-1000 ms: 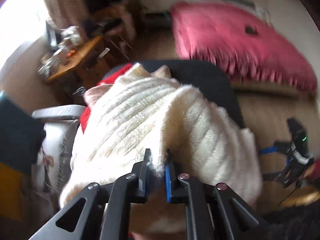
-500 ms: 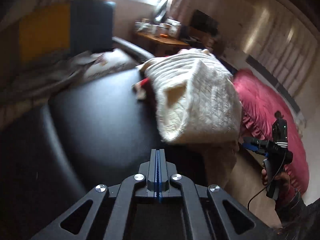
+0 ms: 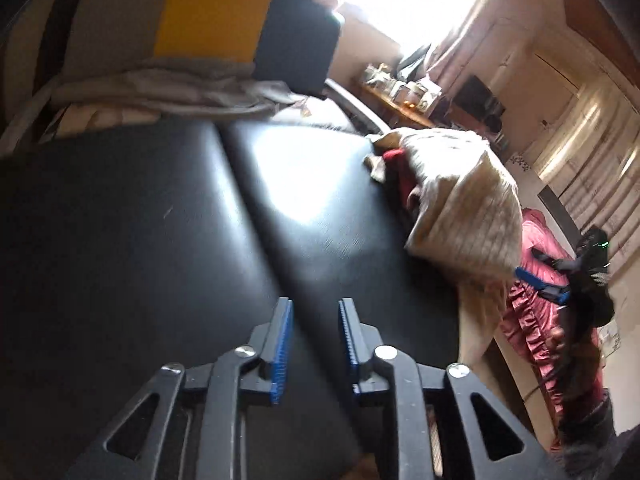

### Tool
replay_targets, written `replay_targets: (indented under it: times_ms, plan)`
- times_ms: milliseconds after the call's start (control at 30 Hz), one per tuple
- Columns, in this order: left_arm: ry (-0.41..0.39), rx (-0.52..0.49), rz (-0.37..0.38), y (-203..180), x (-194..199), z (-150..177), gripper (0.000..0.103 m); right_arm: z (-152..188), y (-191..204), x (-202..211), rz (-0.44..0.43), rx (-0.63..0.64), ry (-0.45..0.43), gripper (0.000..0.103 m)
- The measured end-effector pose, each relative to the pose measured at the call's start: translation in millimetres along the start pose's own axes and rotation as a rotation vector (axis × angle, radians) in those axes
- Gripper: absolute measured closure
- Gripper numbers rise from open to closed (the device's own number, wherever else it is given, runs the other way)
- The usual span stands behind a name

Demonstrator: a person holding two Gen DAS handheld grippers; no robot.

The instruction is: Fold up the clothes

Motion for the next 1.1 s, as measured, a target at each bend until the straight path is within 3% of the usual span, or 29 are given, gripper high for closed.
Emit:
replay_targets:
  times_ms: [67,200,300,400,533,633,667,700,833,867,933,1100]
  plan:
    - [0.005,-0.051,-0.004,-26.2,-24.9,-25.4,0.073,-21.4,-26.0,30.5,-0.12,-0.103,-0.104,0.0]
    - [0.013,-0.207,-0.027,-82.5,-80.4,-75.3,0.07,-59.9,-114.6,88.9,-0.305,-0.375,-0.404,0.0]
    - [0.024,-0.324,-0.022,-117.5,-118.0,-104.1,0.067,-81.8,-171.2,70.2,-0.434,-0.55,-0.389,0.0]
    - [0.025,-0.377,-0.001,-131.4,-147.4,-127.0,0.065,-87.6,-201.6,37.2,-0.503,-0.649,-0.38,0.001]
    - [0.063,-0.379,0.1,-138.5,-181.7,-150.1,0.06,-108.4,-202.3,14.7,-0.495,-0.625,-0.459,0.022]
    - [0.093,-0.392,0.071,-150.6,-207.1,-156.1,0.058,-139.4,-196.1,-4.8,-0.489,-0.584,-0.459,0.053]
    - [0.099,-0.371,0.056,-151.6,-213.9,-157.9,0.065,-146.5,-193.4,-9.1,-0.44,-0.561,-0.442,0.07]
    - [0.097,-0.324,0.06,-150.4,-218.0,-160.5,0.086,-153.5,-190.7,-13.4,-0.392,-0.537,-0.426,0.075]
    - [0.005,-0.193,0.135,-137.0,-183.6,-152.9,0.094,-165.6,-148.7,-8.1,-0.098,-0.311,-0.362,0.08]
    - [-0.019,-0.165,0.157,-131.8,-169.8,-147.8,0.097,-165.3,-131.4,-3.5,-0.085,-0.25,-0.356,0.083]
    - [-0.067,-0.108,0.201,-121.4,-142.0,-137.5,0.098,-167.1,-101.0,1.5,-0.109,-0.126,-0.33,0.083]
    - [-0.169,0.006,0.182,-73.3,-59.1,-86.3,0.098,-142.8,-9.6,-15.3,-0.264,0.077,-0.254,0.083]
Point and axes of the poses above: each gripper's, at about its wrist camera, not at the fingertips, and x roughly against the way its jaws point, y to its left, z to its underside, the point moved 2 cm from there along -x, roughly the way its jaws point, and after that the axes turned 11 degrees about y, right-handed, at the moved point
